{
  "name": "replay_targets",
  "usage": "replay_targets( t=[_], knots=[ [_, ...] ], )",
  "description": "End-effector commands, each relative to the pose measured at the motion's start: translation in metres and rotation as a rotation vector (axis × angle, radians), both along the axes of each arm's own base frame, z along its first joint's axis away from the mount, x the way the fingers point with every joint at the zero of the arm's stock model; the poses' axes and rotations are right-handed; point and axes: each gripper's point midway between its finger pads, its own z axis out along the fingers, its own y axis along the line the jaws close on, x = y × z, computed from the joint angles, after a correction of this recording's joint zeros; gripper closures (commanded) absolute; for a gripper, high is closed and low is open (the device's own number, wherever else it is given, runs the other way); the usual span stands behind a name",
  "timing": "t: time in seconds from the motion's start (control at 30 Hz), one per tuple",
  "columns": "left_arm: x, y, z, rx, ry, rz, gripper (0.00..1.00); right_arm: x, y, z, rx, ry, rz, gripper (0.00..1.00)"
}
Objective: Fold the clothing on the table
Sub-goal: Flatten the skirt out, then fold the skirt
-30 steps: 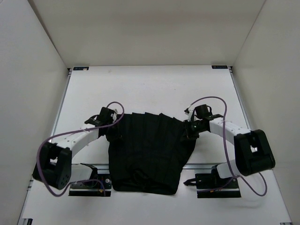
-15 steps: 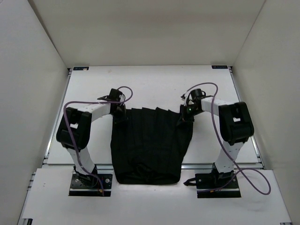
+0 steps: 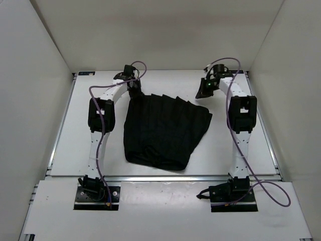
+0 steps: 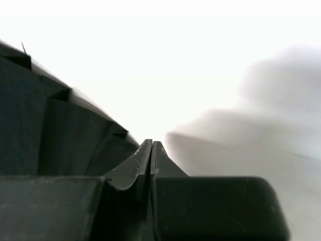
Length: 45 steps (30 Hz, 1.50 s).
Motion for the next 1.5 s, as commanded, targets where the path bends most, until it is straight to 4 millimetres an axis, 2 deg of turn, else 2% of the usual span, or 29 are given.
replay_targets(
  t=[0.0,0.03,0.07,0.13,0.17,0.2,0.23,0.27,0.3,0.33,0.37,0.4,0.43,0.47,0.5,0.53,0.57,0.6,0.63,0.67,0.7,0.73,0.8,0.83,0.87,1.0,1.13,1.33,1.47],
  knots=[
    [0.012,0.021,0.028,-0.005,-0.003,0.032,1.00,0.025,-0.026,0.050,0.029,-0.089,-0.052,1.00],
    [0.014,0.025,0.039,0.003,-0.025,0.034,1.00,0.029,-0.043,0.065,0.013,-0.121,-0.075,1.00],
    [0.011,0.029,0.050,0.020,-0.047,0.026,1.00,0.030,-0.048,0.071,-0.008,-0.135,-0.084,0.99],
    [0.003,0.031,0.072,0.039,-0.091,0.006,0.95,0.020,-0.050,0.107,-0.006,-0.187,-0.089,0.86],
    [-0.002,0.033,0.089,0.038,-0.132,-0.001,0.81,0.015,-0.049,0.112,-0.010,-0.193,-0.082,0.83],
    [-0.010,0.032,0.117,0.029,-0.186,-0.011,0.57,0.005,-0.045,0.129,-0.026,-0.221,-0.068,0.79],
    [-0.018,0.028,0.116,0.021,-0.202,-0.035,0.49,-0.006,-0.042,0.142,-0.049,-0.247,-0.048,0.73],
    [-0.030,0.029,0.133,0.020,-0.247,-0.049,0.39,-0.014,-0.037,0.142,-0.072,-0.240,-0.039,0.70],
    [-0.042,0.028,0.164,0.012,-0.307,-0.049,0.27,-0.029,-0.030,0.152,-0.100,-0.262,-0.014,0.61],
    [-0.055,0.029,0.155,0.022,-0.300,-0.055,0.18,-0.046,-0.026,0.154,-0.109,-0.261,0.001,0.55],
    [-0.072,0.029,0.168,0.018,-0.336,-0.063,0.11,-0.057,-0.016,0.154,-0.110,-0.262,0.021,0.52],
    [-0.086,0.026,0.200,-0.013,-0.400,-0.059,0.07,-0.080,-0.004,0.151,-0.091,-0.243,0.041,0.47],
    [-0.105,0.029,0.199,-0.022,-0.401,-0.055,0.06,-0.104,0.000,0.144,-0.076,-0.221,0.044,0.47],
    [-0.124,0.025,0.179,-0.033,-0.351,-0.059,0.05,-0.111,0.005,0.144,-0.058,-0.239,0.049,0.46],
    [-0.145,0.029,0.175,-0.051,-0.330,-0.036,0.05,-0.136,0.011,0.131,-0.033,-0.206,0.051,0.45],
    [-0.161,0.028,0.184,-0.065,-0.347,-0.032,0.05,-0.161,0.015,0.124,-0.001,-0.173,0.046,0.45],
    [-0.183,0.028,0.158,-0.061,-0.274,-0.023,0.05,-0.185,0.015,0.110,0.016,-0.135,0.029,0.45],
    [-0.205,0.032,0.143,-0.066,-0.232,-0.006,0.06,-0.195,0.022,0.108,0.035,-0.133,0.044,0.45],
    [-0.219,0.030,0.145,-0.081,-0.232,0.002,0.07,-0.219,0.027,0.101,0.054,-0.109,0.045,0.45],
    [-0.241,0.033,0.129,-0.088,-0.180,0.020,0.09,-0.241,0.032,0.091,0.067,-0.082,0.050,0.45],
    [-0.257,0.036,0.112,-0.090,-0.126,0.043,0.10,-0.248,0.033,0.089,0.078,-0.088,0.052,0.44],
    [-0.268,0.036,0.115,-0.099,-0.135,0.040,0.11,-0.269,0.037,0.081,0.098,-0.059,0.059,0.44],
    [-0.295,0.041,0.093,-0.104,-0.079,0.066,0.14,-0.290,0.039,0.071,0.127,-0.022,0.045,0.44],
    [-0.297,0.047,0.095,-0.112,-0.092,0.101,0.16,-0.304,0.043,0.064,0.157,0.016,0.048,0.43],
    [-0.307,0.051,0.083,-0.112,-0.060,0.116,0.18,-0.317,0.045,0.055,0.174,0.050,0.046,0.44],
    [-0.327,0.064,0.061,-0.112,-0.021,0.171,0.25,-0.333,0.056,0.046,0.215,0.063,0.042,0.44],
    [-0.336,0.066,0.042,-0.118,0.008,0.190,0.28,-0.343,0.062,0.034,0.247,0.138,0.010,0.44],
    [-0.337,0.063,0.029,-0.152,-0.003,0.207,0.31,-0.370,0.063,0.002,0.229,0.247,-0.003,0.43],
    [-0.337,0.065,0.021,-0.141,0.016,0.214,0.36,-0.373,0.075,0.006,0.287,0.230,-0.001,0.44]
  ],
)
